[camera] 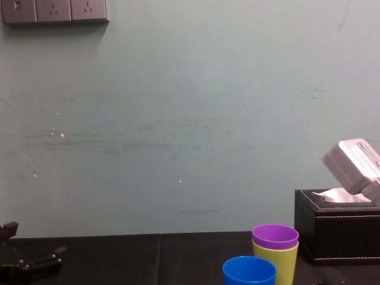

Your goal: Stack the three plastic cups sequentially using one hand.

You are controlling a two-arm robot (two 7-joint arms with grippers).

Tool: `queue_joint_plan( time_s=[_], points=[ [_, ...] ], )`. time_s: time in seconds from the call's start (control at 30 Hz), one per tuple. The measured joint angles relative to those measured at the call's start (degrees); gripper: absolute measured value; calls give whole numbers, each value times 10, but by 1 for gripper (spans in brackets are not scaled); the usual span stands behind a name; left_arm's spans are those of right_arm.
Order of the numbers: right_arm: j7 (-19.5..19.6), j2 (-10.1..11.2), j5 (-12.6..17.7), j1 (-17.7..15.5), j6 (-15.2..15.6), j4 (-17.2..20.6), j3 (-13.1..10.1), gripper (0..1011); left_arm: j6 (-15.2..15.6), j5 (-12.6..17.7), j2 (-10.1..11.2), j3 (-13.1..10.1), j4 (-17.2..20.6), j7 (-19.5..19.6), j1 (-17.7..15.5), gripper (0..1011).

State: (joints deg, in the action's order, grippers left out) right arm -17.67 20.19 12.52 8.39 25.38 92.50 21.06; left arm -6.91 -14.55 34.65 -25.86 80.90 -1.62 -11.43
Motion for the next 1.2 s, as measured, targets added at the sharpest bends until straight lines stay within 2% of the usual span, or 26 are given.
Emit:
queue_joint_plan(
  time_s=[0.5, 1.2],
  points=[
    [-3, -18, -14, 20, -12, -32, 8, 1002, 0, 0, 0, 0, 0, 0, 0, 1000],
    [-3, -38, -30, 36, -37, -68, 9, 1002, 0, 0, 0, 0, 0, 0, 0, 1000]
  ],
)
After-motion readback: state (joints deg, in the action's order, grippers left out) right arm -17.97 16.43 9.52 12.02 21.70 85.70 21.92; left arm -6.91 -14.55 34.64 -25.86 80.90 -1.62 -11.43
